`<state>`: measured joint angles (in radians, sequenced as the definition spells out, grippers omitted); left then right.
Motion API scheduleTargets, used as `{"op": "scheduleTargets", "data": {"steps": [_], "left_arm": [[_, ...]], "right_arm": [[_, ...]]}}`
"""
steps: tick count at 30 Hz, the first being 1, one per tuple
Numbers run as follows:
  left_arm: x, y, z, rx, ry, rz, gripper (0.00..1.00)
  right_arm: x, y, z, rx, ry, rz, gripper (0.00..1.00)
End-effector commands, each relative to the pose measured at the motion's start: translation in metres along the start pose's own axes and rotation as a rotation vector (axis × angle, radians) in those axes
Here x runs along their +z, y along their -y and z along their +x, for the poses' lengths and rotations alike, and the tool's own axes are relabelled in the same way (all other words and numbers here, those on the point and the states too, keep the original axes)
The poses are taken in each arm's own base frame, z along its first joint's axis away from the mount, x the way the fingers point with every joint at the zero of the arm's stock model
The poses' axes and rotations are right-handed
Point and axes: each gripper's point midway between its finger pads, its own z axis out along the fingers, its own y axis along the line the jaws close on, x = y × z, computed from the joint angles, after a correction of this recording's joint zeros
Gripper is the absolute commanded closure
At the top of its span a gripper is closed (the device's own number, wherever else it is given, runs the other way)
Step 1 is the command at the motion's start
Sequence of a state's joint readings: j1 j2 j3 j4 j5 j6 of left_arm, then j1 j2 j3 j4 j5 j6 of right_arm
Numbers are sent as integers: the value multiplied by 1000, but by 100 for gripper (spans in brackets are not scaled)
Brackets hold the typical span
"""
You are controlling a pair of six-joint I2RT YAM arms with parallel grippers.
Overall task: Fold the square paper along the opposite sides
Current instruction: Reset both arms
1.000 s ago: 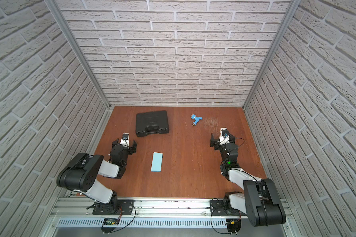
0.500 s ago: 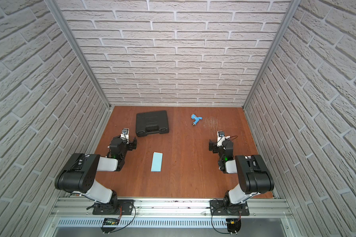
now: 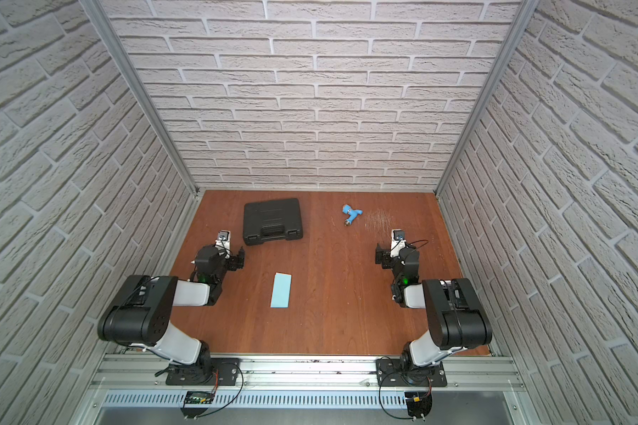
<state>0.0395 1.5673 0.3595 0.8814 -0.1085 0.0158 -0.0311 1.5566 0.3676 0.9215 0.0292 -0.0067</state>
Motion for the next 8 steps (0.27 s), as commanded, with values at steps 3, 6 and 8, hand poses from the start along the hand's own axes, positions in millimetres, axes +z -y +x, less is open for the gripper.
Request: {"op": "scheduleTargets", "data": {"steps": [3,6,8], "left_arm": [[1,-2,-19,-19,54,7,2],[1,-2,-19,-19,54,8,2],[1,-2,-19,-19,53,7,2]], "right_arm": [[1,1,-9,11,27,9,1],[0,2,-10,9,29,11,1],[0,1,-10,9,29,10,1]]}}
